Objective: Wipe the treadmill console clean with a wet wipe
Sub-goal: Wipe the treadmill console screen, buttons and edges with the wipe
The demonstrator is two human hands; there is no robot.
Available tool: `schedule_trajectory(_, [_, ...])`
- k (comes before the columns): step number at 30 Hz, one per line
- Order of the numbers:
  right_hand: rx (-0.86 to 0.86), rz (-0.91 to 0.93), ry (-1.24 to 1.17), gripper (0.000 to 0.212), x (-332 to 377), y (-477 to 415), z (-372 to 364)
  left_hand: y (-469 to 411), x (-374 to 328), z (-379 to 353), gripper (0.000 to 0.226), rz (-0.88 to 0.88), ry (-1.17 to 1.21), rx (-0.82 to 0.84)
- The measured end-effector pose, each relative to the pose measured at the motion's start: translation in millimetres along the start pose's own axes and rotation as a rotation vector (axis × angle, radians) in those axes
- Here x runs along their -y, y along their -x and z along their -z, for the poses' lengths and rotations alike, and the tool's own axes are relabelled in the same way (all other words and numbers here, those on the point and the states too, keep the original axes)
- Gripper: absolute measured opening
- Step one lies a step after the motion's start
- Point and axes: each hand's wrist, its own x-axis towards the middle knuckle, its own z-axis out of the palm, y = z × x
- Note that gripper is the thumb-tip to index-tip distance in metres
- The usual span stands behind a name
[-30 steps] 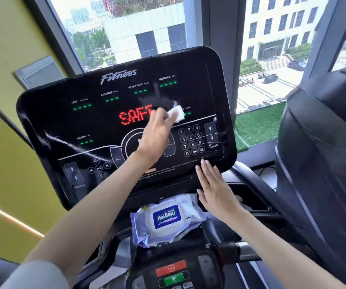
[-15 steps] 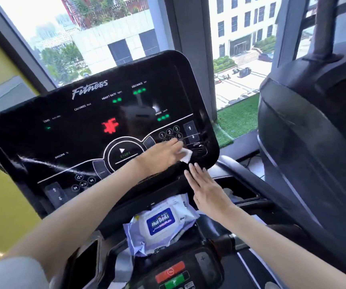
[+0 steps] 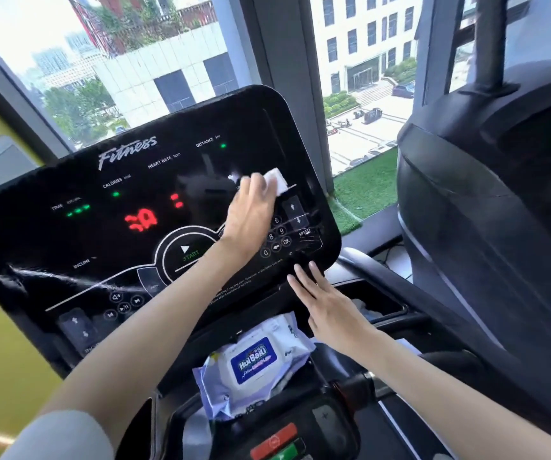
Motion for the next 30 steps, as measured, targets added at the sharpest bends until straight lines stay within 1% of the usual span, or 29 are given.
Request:
schedule_trajectory(2, [0.025,0.003,-0.023,0.079,-0.6,0.3,4.6,9.5,-7.1,-10.2,0.039,-0.392,-0.164,0.099])
schedule_trajectory(3, [0.038,0.0,-0.033,0.078,-1.2,0.3,6.5,10.3,-5.0,-9.3,0.04,-0.519,-0.24,0.131])
schedule_trajectory(4, [0.052,-0.005,-0.04,0.077,-1.6,0.4,7.2,7.1,-1.1,-2.5,0.043,-0.492,-0.264,0.148])
schedule_trajectory(5, [0.061,-0.013,-0.046,0.077,-1.0,0.4,8.8,0.5,3.8,0.0,0.044,-0.366,-0.214,0.113])
schedule_trajectory(6, [0.07,-0.021,-0.047,0.077,-0.4,0.2,8.5,-7.9,8.4,2.2,0.044,-0.199,-0.1,0.034])
schedule_trajectory(7, [0.075,-0.027,-0.048,0.077,0.4,0.0,8.2,-14.5,8.2,4.2,0.046,-0.043,-0.028,0.005])
schedule_trajectory(8, [0.077,-0.032,-0.054,0.077,1.2,-0.4,8.3,-17.1,2.6,6.3,0.048,0.019,-0.036,-0.022])
schedule_trajectory(9, [0.08,-0.035,-0.057,0.077,1.5,-0.5,8.5,-17.6,-4.0,3.1,0.049,-0.049,-0.103,-0.028])
schedule_trajectory(11, [0.09,-0.034,-0.045,0.076,0.8,-0.1,10.2,-8.5,-13.3,-10.4,0.044,-0.391,-0.246,0.048])
schedule_trajectory(12, [0.094,-0.03,-0.039,0.076,-0.4,0.1,11.1,-7.6,-12.0,-11.0,0.042,-0.488,-0.282,0.074])
schedule_trajectory(13, [0.094,-0.023,-0.043,0.076,-1.5,0.0,12.0,-11.8,-7.7,-6.3,0.041,-0.458,-0.286,0.078])
schedule_trajectory(14, [0.091,-0.016,-0.053,0.076,-2.1,-0.2,12.1,-19.0,-1.8,-2.2,0.043,-0.332,-0.234,0.038])
schedule_trajectory(15, [0.088,-0.012,-0.064,0.076,-2.3,-0.2,12.0,-28.3,3.9,1.1,0.046,-0.165,-0.16,-0.034])
schedule_trajectory(16, [0.089,-0.009,-0.068,0.076,-2.5,0.1,11.0,-36.0,5.4,7.5,0.049,-0.009,-0.104,-0.064])
schedule_trajectory(17, [0.088,-0.007,-0.07,0.075,-2.7,0.4,10.8,-41.0,4.4,10.6,0.052,0.083,-0.105,-0.084])
schedule_trajectory(18, [0.085,-0.004,-0.07,0.075,-2.9,0.3,10.6,-42.6,1.0,9.0,0.054,0.103,-0.142,-0.108])
schedule_trajectory(20, [0.077,0.002,-0.064,0.075,-3.2,0.0,10.5,-37.8,-12.3,2.6,0.058,0.013,-0.152,-0.057])
schedule_trajectory(22, [0.076,-0.003,-0.049,0.075,-3.6,0.0,11.0,-23.3,-26.4,-8.6,0.058,-0.181,-0.143,0.034])
schedule_trajectory(26, [0.051,0.002,-0.048,0.074,-4.2,0.2,12.1,10.9,-32.6,-26.2,0.037,-0.538,-0.106,0.17])
schedule_trajectory(28, [0.047,-0.002,-0.059,0.074,-3.9,-0.1,12.0,10.9,-26.2,-26.3,0.029,-0.735,-0.11,0.236])
schedule_trajectory(29, [0.048,-0.004,-0.07,0.073,-3.9,0.1,12.1,3.1,-22.8,-22.9,0.029,-0.775,-0.082,0.305])
schedule_trajectory(30, [0.049,-0.006,-0.085,0.073,-4.1,-0.3,12.0,-8.1,-19.9,-19.8,0.031,-0.772,-0.095,0.334])
